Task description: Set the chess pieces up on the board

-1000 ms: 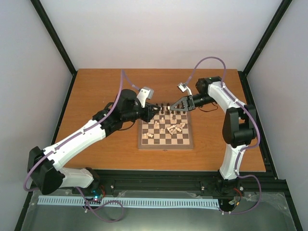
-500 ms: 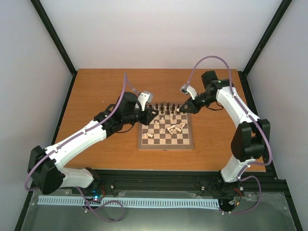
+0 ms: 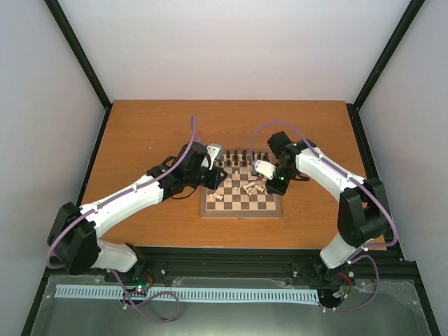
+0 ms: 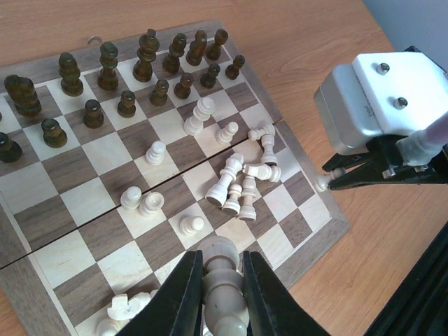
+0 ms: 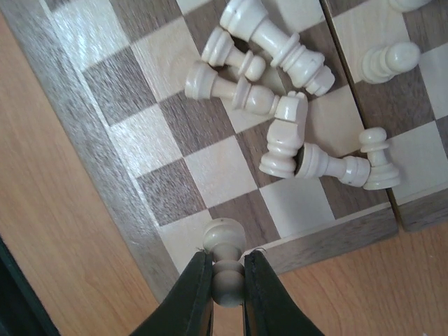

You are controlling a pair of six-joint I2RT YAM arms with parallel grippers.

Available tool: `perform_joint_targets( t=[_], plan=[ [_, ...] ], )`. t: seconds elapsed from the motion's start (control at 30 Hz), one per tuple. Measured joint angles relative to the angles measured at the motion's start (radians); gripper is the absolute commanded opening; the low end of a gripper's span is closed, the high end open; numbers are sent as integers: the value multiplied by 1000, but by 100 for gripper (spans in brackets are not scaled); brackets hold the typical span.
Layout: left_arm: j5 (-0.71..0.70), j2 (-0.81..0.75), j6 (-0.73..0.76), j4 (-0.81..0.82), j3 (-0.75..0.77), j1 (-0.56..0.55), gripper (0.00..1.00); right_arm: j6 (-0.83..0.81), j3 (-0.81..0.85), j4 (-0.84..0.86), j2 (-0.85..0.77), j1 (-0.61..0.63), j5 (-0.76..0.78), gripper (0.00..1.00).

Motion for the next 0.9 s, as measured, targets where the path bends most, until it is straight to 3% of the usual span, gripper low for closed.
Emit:
perform_joint_targets(
  t=[0.37, 0.9],
  plan=[
    [-16, 1, 0, 0, -7, 0, 5, -28, -29, 42, 41, 25, 153, 5],
    [-37, 6, 0, 0, -15, 0, 5, -40, -55, 58, 93, 61, 164, 7]
  ],
)
